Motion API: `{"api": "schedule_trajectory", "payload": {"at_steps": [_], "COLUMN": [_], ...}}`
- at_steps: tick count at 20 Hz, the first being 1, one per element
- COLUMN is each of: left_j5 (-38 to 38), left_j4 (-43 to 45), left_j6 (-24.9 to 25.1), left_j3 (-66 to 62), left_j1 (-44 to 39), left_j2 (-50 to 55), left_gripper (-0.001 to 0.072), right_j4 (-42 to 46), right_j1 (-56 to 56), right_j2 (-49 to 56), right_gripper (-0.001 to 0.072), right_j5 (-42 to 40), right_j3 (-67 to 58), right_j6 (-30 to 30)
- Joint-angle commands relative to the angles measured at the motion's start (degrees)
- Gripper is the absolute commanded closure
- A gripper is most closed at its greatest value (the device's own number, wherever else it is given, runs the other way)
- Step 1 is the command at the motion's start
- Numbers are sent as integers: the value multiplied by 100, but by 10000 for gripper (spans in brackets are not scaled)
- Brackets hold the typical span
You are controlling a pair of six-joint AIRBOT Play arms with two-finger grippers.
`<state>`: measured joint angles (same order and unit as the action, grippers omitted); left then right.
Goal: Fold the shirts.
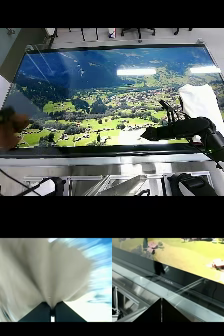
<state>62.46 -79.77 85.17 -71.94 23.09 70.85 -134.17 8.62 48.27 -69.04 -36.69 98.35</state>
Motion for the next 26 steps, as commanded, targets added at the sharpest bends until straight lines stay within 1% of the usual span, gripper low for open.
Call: {"api": "schedule_trajectory", "payload": {"at_steps": [1,2,5,7,9,11,14,15,16,17,18,19,20,21,22,23,24,25,26], "left_j5": [4,-50,-105,-103,-57,44,684,981,1263,1478,1609,1685,1755,1843,1923,2024,2166,2323,2487], "left_j4": [-1064,-1147,-1139,-1139,-1139,-1147,-1198,-1248,-1416,-1652,-1910,-2194,-2396,-2498,-2524,-2522,-2524,-2527,-2542], "left_j6": [131,122,-289,-487,-621,-798,-820,-815,-811,-791,-717,-562,-439,-426,-417,-415,-417,-420,-426], "left_j3": [-1019,-1237,-1591,-1744,-1908,-1873,-1576,-1478,-1405,-1333,-1248,-1161,-1104,-1093,-1097,-1097,-1097,-1091,-1088], "left_j1": [-1928,-2575,-4304,-5141,-5705,-5998,-6102,-6102,-6048,-5976,-5904,-5825,-5729,-5604,-5451,-5298,-5115,-4962,-4859], "left_j2": [-938,-1084,-1115,-820,-361,111,817,1056,1298,1493,1650,1770,1834,1851,1816,1740,1617,1478,1314], "left_gripper": [694,694,694,694,694,694,694,693,693,693,693,653,340,5,10,10,10,10,10], "right_j4": [-2,-4,-2,-2,4,31,68,66,63,48,37,35,-20,-114,-127,-127,-120,-127,-131], "right_j1": [4,4,4,4,4,-11,-291,-501,-745,-1029,-1303,-1578,-1794,-1967,-2085,-2149,-2151,-2131,-2129], "right_j2": [-4,-4,-4,-4,-4,-4,-2,-2,2,28,79,166,295,459,671,922,1220,1504,1862], "right_gripper": [690,690,691,691,691,690,681,643,457,330,327,327,325,324,321,285,152,104,105], "right_j5": [48,46,46,-4,-4,2,7,7,24,94,164,201,199,201,201,201,232,289,374], "right_j3": [0,0,0,0,0,0,-4,-7,-7,-9,-17,-55,-109,-190,-321,-476,-651,-804,-975], "right_j6": [0,0,0,0,2,4,4,4,28,120,208,284,435,627,787,844,896,1032,1058]}}
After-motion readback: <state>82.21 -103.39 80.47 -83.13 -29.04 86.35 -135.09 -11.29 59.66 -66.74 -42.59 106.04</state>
